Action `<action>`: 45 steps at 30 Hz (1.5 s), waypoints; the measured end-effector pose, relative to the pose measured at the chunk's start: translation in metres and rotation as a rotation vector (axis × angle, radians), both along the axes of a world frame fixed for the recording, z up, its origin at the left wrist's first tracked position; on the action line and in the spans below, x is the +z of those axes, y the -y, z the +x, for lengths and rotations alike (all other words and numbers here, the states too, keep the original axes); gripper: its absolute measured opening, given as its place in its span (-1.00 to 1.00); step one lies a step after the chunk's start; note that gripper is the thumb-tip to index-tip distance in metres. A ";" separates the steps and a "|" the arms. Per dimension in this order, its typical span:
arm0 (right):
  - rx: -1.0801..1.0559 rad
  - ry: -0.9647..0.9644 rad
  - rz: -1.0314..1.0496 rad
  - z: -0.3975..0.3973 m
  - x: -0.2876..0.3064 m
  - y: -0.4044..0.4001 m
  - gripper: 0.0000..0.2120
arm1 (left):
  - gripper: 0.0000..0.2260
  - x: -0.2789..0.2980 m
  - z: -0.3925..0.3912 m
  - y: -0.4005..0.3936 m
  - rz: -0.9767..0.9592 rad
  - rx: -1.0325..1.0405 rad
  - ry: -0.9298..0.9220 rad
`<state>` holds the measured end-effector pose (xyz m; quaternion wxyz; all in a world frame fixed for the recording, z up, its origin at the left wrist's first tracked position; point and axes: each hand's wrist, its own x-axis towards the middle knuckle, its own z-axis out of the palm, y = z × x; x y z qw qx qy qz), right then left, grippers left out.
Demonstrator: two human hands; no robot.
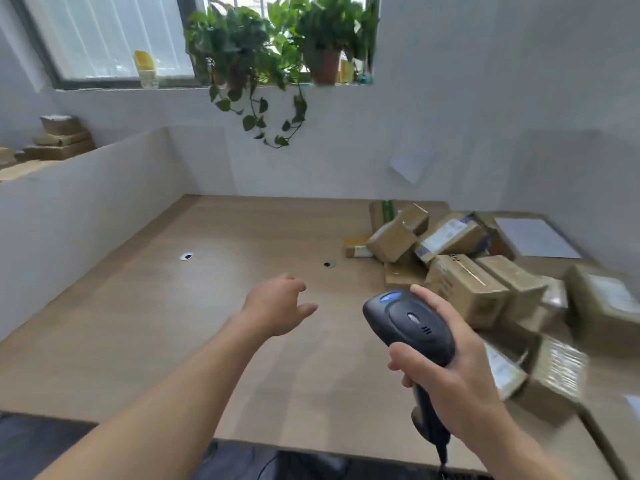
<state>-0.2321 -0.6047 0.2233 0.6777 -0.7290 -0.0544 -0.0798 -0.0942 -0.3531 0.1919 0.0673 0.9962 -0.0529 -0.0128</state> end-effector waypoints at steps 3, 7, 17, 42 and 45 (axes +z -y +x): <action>-0.082 -0.010 -0.001 -0.005 -0.003 0.043 -0.19 | -0.48 -0.003 0.013 0.060 -0.001 -0.096 -0.009; -0.196 -0.032 0.025 -0.009 -0.009 0.091 -0.18 | -0.45 -0.009 0.035 0.129 0.012 -0.193 -0.051; -0.467 -0.060 0.024 0.010 -0.026 0.163 -0.16 | -0.28 -0.038 0.108 0.295 -0.211 -0.414 -0.115; -0.651 -0.143 0.033 0.118 -0.047 0.172 -0.19 | -0.41 -0.117 0.208 0.338 -0.198 -0.224 -0.154; -0.592 -0.141 0.020 0.127 -0.047 0.162 -0.09 | -0.23 -0.117 0.214 0.316 -0.310 -0.027 -0.292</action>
